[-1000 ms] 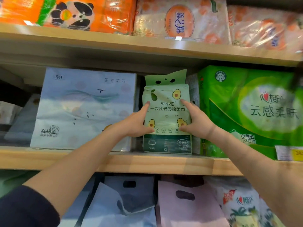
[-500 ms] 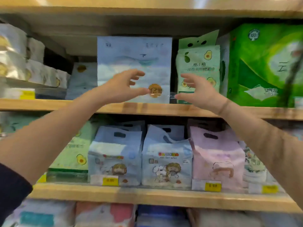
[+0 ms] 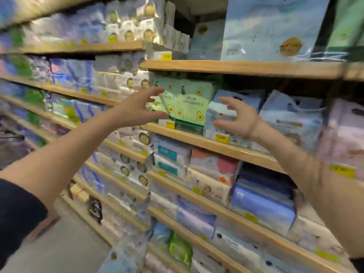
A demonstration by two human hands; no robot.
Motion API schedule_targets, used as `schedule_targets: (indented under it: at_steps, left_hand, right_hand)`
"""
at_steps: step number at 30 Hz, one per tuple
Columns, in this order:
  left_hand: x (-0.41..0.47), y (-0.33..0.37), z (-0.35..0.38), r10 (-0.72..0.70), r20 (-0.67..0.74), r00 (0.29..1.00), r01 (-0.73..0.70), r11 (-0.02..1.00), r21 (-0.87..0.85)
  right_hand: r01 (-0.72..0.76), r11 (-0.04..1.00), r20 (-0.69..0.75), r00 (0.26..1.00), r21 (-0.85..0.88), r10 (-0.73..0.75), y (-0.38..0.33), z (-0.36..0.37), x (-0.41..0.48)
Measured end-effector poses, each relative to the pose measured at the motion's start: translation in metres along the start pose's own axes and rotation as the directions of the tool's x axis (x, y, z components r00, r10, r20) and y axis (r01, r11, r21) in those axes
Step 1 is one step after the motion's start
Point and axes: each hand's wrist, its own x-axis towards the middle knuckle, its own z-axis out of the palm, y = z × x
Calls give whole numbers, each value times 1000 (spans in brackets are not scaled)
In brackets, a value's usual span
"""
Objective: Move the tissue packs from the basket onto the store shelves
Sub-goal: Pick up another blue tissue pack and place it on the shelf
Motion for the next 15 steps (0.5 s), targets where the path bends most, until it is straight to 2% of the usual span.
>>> schedule_targets:
  at_steps: [6,15]
  left_hand:
    - [-120,-32,-22,-180,30,983,176,979,108]
    - [-274,-88,-39,-457,36,889,447,881,152]
  right_hand:
    - [24,986,172,984,164,-52,-35,69,-50]
    - [-32,954,385,918,299,-90,-87,179,-118]
